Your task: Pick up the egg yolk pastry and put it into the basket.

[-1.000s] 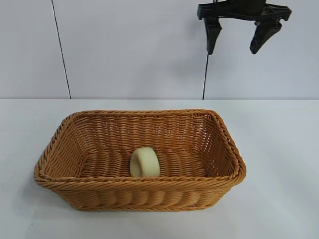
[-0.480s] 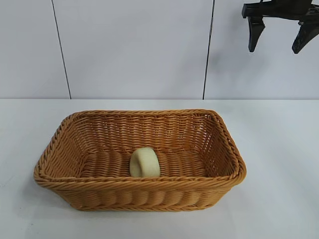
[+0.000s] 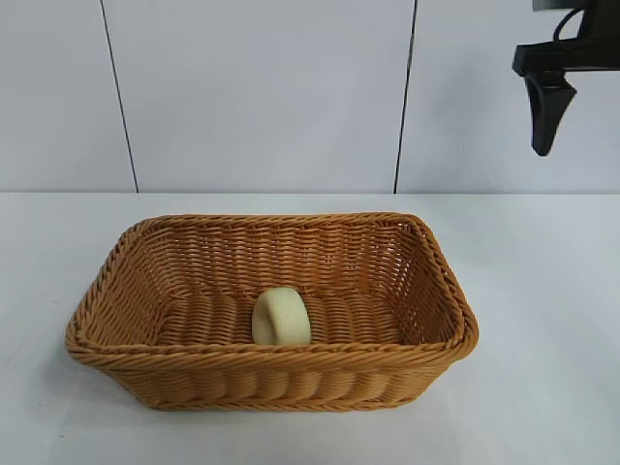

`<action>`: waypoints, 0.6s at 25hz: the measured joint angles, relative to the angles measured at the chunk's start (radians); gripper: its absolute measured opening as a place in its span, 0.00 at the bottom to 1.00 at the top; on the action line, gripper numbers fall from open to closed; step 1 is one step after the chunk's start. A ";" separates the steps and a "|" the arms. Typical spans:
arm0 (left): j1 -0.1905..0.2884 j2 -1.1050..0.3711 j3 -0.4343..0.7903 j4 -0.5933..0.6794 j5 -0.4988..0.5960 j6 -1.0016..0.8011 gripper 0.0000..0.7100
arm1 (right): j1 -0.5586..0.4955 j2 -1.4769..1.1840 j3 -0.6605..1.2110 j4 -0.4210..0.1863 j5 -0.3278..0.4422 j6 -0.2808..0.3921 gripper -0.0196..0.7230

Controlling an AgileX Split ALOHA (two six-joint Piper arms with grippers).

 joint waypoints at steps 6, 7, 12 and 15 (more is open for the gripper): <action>0.000 0.000 0.000 0.000 0.000 0.000 0.98 | 0.000 -0.249 0.325 0.037 0.000 -0.040 0.89; 0.000 0.000 0.000 0.000 0.000 0.000 0.98 | 0.000 -0.294 0.383 0.048 0.000 -0.050 0.89; 0.000 0.000 0.000 0.000 0.000 0.000 0.98 | 0.000 -0.520 0.649 0.065 -0.041 -0.057 0.89; 0.000 0.000 0.000 0.000 0.000 0.000 0.98 | 0.000 -0.670 0.805 0.065 -0.121 -0.072 0.89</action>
